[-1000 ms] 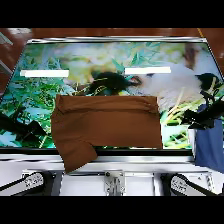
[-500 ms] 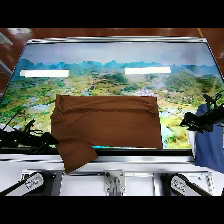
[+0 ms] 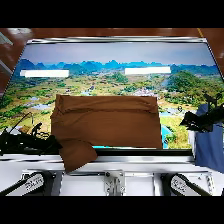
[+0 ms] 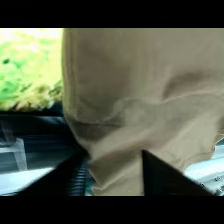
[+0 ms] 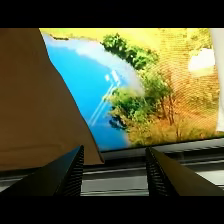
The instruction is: Fold the shirts.
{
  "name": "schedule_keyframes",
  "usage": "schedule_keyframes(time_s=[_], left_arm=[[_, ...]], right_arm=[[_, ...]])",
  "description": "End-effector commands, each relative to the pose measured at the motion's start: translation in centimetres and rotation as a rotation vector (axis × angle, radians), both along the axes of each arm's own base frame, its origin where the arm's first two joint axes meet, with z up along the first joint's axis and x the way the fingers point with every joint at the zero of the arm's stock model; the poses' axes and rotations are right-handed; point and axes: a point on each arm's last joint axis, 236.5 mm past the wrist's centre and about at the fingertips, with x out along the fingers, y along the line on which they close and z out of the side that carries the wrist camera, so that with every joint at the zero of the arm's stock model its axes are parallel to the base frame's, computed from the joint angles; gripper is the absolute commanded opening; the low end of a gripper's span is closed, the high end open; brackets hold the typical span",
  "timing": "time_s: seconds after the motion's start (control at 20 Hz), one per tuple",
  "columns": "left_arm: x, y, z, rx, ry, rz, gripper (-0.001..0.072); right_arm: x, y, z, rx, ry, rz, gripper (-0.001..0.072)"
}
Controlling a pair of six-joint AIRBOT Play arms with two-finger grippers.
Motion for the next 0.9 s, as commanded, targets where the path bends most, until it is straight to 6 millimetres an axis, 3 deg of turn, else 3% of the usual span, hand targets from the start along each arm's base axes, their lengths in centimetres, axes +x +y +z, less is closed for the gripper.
schedule_keyframes(time_s=[0.0,0.05,0.1,0.25,0.35,0.6,0.85], left_arm=[[0.1,0.1,-1.0,0.024,-0.017,0.027,0.0187],[0.1,-0.4,-0.9,0.002,-0.032,0.015,0.0119],[0.1,-1.0,-0.6,-0.027,-0.050,-0.006,0.0038],[0.1,-1.3,-0.3,-0.048,-0.057,-0.016,0.0037],[0.2,-1.3,-0.2,-0.049,-0.062,-0.023,0.0037],[-0.1,-1.7,0.4,-0.074,-0.069,-0.065,0.0038],[-0.3,-1.8,0.5,-0.082,-0.065,-0.071,0.0038]], right_arm=[[-0.8,0.5,-0.5,0.017,0.033,-0.011,0.0524],[-1.5,1.0,-1.1,0.037,0.056,-0.013,0.0622],[-2.5,2.1,-1.9,0.077,0.085,-0.016,0.0642],[-5.0,6.1,-4.2,0.229,0.135,-0.004,0.0641],[-5.9,7.4,-5.5,0.273,0.150,-0.031,0.0615],[-7.1,9.0,-7.9,0.312,0.154,-0.095,0.0608],[-7.4,8.7,-9.3,0.277,0.143,-0.120,0.0608]])
